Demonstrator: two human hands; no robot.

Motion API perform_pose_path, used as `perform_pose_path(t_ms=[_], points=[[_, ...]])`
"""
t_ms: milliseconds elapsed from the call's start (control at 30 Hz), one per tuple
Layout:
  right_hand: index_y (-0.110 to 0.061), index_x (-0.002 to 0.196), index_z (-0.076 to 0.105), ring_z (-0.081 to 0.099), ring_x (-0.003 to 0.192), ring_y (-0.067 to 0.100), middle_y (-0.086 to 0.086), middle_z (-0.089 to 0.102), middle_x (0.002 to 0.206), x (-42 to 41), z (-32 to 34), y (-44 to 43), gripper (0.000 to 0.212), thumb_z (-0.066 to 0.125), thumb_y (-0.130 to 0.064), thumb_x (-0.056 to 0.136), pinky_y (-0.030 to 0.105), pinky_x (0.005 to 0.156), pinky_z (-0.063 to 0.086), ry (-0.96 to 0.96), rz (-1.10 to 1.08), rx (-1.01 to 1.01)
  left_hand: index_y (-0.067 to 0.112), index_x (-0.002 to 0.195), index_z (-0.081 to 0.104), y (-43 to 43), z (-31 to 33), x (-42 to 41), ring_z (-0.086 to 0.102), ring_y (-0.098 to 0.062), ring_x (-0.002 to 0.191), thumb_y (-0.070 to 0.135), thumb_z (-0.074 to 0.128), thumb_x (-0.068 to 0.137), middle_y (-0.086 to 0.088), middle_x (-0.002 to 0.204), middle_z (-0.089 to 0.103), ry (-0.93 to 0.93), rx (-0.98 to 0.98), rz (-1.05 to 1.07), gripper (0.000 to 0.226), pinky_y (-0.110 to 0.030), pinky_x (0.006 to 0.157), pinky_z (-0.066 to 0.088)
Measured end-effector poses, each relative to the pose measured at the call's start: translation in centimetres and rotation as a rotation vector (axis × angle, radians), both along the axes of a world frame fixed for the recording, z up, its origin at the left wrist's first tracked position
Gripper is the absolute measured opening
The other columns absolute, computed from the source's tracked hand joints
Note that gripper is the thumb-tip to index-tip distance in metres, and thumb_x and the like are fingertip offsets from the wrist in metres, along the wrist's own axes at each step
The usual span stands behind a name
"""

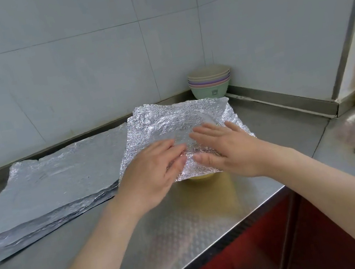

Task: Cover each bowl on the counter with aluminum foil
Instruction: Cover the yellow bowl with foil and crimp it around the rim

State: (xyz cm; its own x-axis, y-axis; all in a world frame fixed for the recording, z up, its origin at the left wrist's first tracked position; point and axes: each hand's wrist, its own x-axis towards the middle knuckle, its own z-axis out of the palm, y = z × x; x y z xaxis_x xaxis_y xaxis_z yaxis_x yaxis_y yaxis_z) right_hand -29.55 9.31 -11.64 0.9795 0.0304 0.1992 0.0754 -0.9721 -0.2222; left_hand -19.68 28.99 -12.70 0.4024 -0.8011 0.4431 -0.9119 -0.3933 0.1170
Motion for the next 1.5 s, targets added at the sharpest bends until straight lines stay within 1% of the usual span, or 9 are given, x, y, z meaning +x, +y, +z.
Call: perform_pose_path(t_ms=[167,267,367,533,933,1067,1233,1367,1500], points=[[-0.017,0.152,0.019,0.029,0.142,0.027,0.007,0.031,0.155,0.0,-0.5,-2.6,0.069,0.04,-0.053,0.097,0.042,0.113,0.027,-0.205,-0.492,0.444,0.028,0.135,0.053,0.2,-1.7,0.3,0.042,-0.009,0.13,0.051,0.029,0.099,0.008,0.137,0.054,0.0,-0.002,-0.017,0.049,-0.031,0.111,0.029],[-0.016,0.151,0.021,0.056,0.113,0.029,0.008,0.054,0.133,-0.1,-0.9,-3.6,0.077,0.057,-0.049,0.091,0.036,0.091,0.045,-0.077,-0.617,0.884,0.032,0.138,0.05,0.2,-2.0,0.6,0.038,-0.009,0.134,0.053,0.029,0.098,0.01,0.141,0.05,0.021,-0.01,-0.021,0.049,-0.033,0.114,0.025],[-0.012,0.142,0.04,0.063,0.08,0.02,0.005,0.064,0.1,-0.3,-1.2,-4.4,0.068,0.073,-0.027,0.085,0.031,0.068,0.051,-0.123,-0.639,1.265,0.033,0.138,0.05,0.1,-2.1,0.6,0.039,-0.009,0.135,0.055,0.029,0.097,0.01,0.142,0.05,0.04,-0.04,-0.044,0.051,-0.038,0.115,0.027],[-0.008,0.135,0.048,0.068,0.094,0.032,0.018,0.065,0.116,-0.7,-1.2,-5.0,0.059,0.071,-0.001,0.082,0.048,0.087,0.055,-0.163,-0.496,1.566,0.028,0.129,0.06,-0.5,-1.5,-0.1,0.048,-0.003,0.124,0.054,0.036,0.093,0.02,0.129,0.054,0.142,-0.181,-0.054,0.05,-0.029,0.111,0.031],[-0.009,0.135,0.048,0.07,0.091,0.03,0.017,0.069,0.114,-1.7,-0.9,-5.0,0.046,0.049,0.009,0.093,0.042,0.076,0.059,-0.102,-0.256,1.669,0.026,0.11,0.073,-0.9,-0.7,-1.8,0.059,0.001,0.107,0.042,0.071,0.082,0.021,0.111,0.065,0.213,-0.274,-0.027,0.033,-0.023,0.099,0.043],[-0.007,0.114,0.053,0.072,0.078,0.026,0.015,0.072,0.1,-1.5,-0.8,-4.7,0.029,0.05,0.01,0.092,0.04,0.072,0.059,-0.067,-0.31,1.671,0.027,0.103,0.076,-1.3,-1.1,-1.9,0.063,0.002,0.095,0.023,0.078,0.08,0.024,0.099,0.067,0.284,-0.322,0.016,0.023,-0.026,0.093,0.049],[-0.013,0.136,0.048,0.06,0.102,0.025,0.01,0.056,0.126,-0.7,-0.8,-4.5,0.052,0.066,-0.009,0.087,0.043,0.096,0.049,-0.138,-0.527,1.342,0.025,0.101,0.076,-1.4,-1.4,-2.2,0.062,0.004,0.09,0.026,0.073,0.084,0.031,0.095,0.063,0.242,-0.345,-0.007,0.017,-0.018,0.085,0.049],[-0.021,0.144,0.036,0.051,0.077,0.006,0.001,0.05,0.124,-0.7,-0.5,-4.2,0.06,0.063,-0.034,0.092,0.024,0.064,0.04,-0.193,-0.532,1.137,0.024,0.103,0.076,-1.3,-1.0,-2.3,0.06,0.003,0.094,0.027,0.068,0.089,0.023,0.099,0.065,0.205,-0.345,-0.014,0.017,-0.007,0.083,0.044],[-0.024,0.138,0.041,0.06,0.064,0.012,0.008,0.065,0.108,-0.9,-0.9,-3.5,0.059,0.07,-0.021,0.088,0.018,0.045,0.043,-0.26,-0.455,1.153,0.022,0.096,0.078,-1.5,-1.1,-2.3,0.062,0.003,0.087,0.022,0.073,0.084,0.018,0.095,0.068,0.272,-0.373,-0.008,0.013,-0.006,0.077,0.043]])
